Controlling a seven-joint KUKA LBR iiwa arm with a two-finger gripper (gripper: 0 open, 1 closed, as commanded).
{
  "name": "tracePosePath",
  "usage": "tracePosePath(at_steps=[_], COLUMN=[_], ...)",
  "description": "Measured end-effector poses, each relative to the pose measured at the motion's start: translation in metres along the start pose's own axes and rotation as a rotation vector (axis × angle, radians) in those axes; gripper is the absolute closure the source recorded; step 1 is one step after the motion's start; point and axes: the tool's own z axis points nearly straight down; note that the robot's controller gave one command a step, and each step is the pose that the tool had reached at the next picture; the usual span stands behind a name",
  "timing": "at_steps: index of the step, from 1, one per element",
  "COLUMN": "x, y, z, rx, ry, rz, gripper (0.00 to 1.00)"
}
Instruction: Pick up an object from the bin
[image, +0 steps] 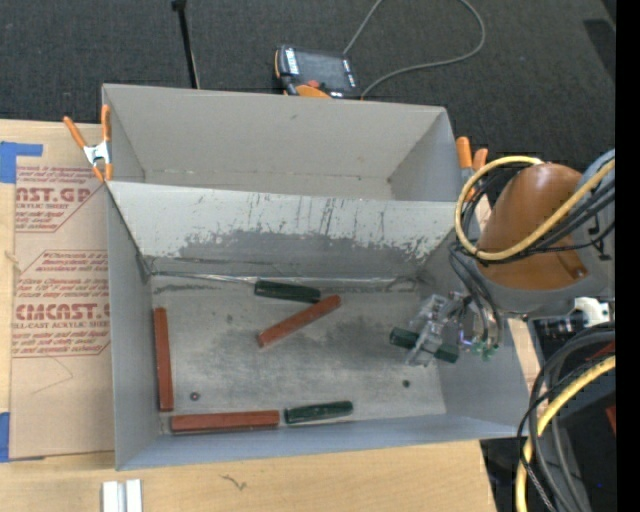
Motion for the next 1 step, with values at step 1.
tracePosePath(at_steps=[1], x=[-0.0004], y=[0.0008], z=[-0.0128], rx=[0.001], ry=[0.005], rz=[-0.001], gripper=[1.0])
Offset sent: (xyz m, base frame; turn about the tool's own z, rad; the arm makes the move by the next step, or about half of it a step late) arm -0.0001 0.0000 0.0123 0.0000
